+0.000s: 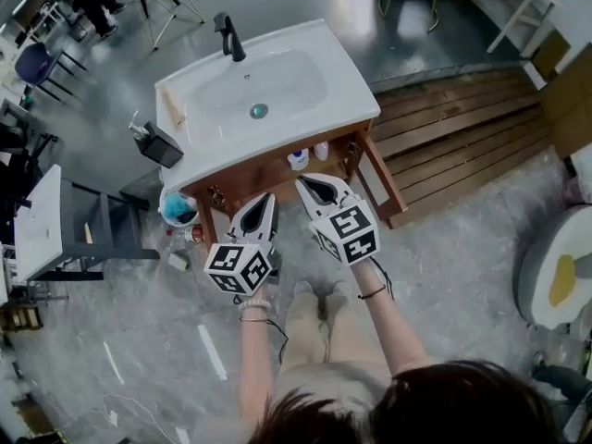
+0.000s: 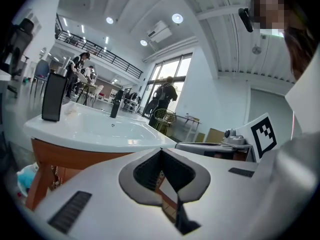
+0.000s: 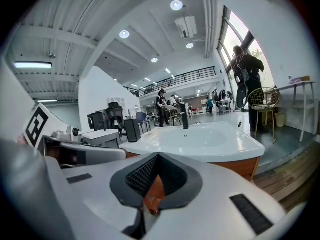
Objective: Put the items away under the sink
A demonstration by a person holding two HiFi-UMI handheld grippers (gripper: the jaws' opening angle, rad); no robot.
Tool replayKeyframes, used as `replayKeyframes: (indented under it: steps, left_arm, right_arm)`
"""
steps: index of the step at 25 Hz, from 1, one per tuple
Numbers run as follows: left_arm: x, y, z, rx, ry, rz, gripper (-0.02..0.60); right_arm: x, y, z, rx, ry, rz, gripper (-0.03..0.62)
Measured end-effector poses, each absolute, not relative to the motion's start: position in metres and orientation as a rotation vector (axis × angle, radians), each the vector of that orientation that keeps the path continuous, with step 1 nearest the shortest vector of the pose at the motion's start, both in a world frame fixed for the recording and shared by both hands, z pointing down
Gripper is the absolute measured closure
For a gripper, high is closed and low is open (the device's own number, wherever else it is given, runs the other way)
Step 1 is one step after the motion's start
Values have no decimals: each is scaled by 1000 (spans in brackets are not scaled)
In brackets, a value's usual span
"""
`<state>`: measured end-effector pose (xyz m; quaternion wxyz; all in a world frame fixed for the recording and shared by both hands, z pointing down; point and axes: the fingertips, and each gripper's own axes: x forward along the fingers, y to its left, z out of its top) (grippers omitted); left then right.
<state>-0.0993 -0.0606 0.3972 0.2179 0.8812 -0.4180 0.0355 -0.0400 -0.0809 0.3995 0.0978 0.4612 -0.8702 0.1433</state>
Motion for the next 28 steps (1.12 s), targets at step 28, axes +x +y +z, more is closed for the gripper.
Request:
replayKeyframes:
  steps: [28]
  left_arm:
    - [-220,9,307,2374,-1462,-34,578]
  right_arm:
    - [-160,-40,297,1071,-2823,343,577]
